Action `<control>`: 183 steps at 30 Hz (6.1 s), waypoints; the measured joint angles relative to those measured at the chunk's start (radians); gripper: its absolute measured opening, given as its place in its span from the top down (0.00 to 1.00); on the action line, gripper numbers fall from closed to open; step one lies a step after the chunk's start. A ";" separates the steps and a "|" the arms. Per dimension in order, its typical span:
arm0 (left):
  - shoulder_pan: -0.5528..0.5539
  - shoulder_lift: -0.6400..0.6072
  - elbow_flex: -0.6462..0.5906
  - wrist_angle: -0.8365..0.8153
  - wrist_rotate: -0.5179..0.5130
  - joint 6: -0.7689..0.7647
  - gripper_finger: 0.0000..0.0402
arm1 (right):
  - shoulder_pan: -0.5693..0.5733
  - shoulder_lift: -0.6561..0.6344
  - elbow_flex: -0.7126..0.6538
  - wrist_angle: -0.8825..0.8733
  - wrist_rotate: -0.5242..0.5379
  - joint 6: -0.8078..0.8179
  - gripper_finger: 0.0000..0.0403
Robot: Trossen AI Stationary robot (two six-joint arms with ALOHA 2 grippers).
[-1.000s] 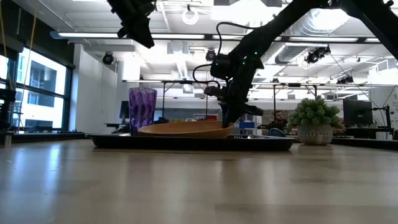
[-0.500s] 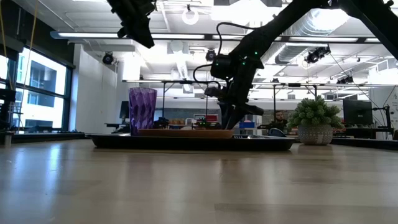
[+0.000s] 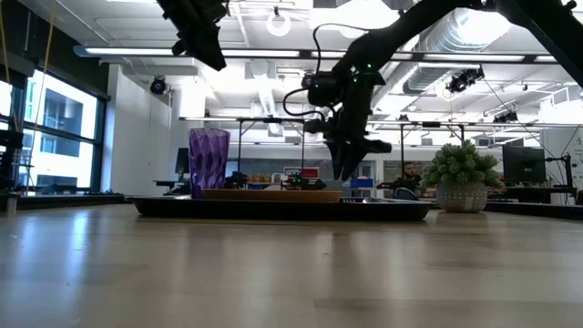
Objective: Pick and place plate/cup/fork/spoon on tray
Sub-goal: Return to Home Position
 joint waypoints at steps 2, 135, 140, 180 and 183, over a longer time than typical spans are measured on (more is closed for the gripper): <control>0.000 0.000 0.000 0.000 0.024 0.000 0.78 | 0.007 0.000 0.032 -0.034 0.012 -0.021 0.83; -0.736 -1.304 -1.477 0.906 -0.182 -0.236 0.78 | 0.337 -1.568 -1.213 1.068 0.158 -0.252 0.83; -0.736 -1.304 -1.477 0.906 -0.182 -0.236 0.78 | 0.414 -1.568 -1.239 1.068 0.219 -0.327 0.83; -0.736 -1.304 -1.476 0.906 -0.182 -0.236 0.78 | 0.589 -1.900 -1.553 1.130 0.252 -0.404 0.83; -0.735 -1.305 -1.476 0.906 -0.182 -0.236 0.78 | 0.589 -1.913 -1.553 1.090 0.250 -0.400 0.83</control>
